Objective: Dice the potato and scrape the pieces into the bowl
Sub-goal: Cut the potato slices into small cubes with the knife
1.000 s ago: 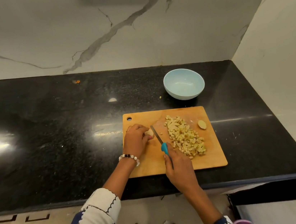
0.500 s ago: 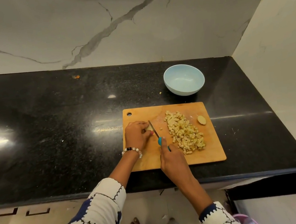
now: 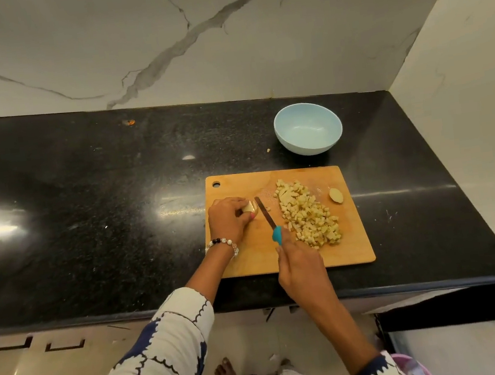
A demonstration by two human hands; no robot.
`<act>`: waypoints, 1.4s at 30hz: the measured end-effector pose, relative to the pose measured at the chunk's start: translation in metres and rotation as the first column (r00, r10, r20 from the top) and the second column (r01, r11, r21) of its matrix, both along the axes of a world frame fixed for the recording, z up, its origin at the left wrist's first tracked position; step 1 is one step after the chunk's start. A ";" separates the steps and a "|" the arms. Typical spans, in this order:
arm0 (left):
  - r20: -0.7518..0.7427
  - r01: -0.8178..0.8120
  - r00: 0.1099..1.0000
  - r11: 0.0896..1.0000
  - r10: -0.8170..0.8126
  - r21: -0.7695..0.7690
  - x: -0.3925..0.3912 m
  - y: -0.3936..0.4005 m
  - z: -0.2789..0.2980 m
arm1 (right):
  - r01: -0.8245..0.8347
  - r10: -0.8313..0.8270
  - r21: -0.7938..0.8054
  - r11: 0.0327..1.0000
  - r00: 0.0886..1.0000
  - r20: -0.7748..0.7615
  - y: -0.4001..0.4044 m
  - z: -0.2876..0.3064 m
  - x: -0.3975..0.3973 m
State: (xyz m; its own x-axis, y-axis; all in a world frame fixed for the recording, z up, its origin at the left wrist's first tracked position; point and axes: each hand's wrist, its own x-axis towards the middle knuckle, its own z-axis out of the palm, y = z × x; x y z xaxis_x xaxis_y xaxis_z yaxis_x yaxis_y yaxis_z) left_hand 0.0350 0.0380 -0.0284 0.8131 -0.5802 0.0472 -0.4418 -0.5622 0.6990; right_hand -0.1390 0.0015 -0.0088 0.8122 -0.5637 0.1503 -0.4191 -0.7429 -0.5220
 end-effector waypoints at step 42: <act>-0.080 -0.040 0.996 0.993 0.031 -0.113 -0.001 0.004 -0.002 | -0.053 0.015 -0.092 0.994 0.929 -0.371 0.004 -0.008 0.030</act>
State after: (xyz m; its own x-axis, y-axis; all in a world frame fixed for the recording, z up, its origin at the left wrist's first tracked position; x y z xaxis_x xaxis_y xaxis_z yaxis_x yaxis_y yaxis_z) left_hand 0.0340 0.0423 -0.0302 0.8370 -0.5451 0.0479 -0.3649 -0.4908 0.7912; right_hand -0.1091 0.0059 -0.0165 0.8390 -0.5328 -0.1104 -0.5419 -0.7996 -0.2588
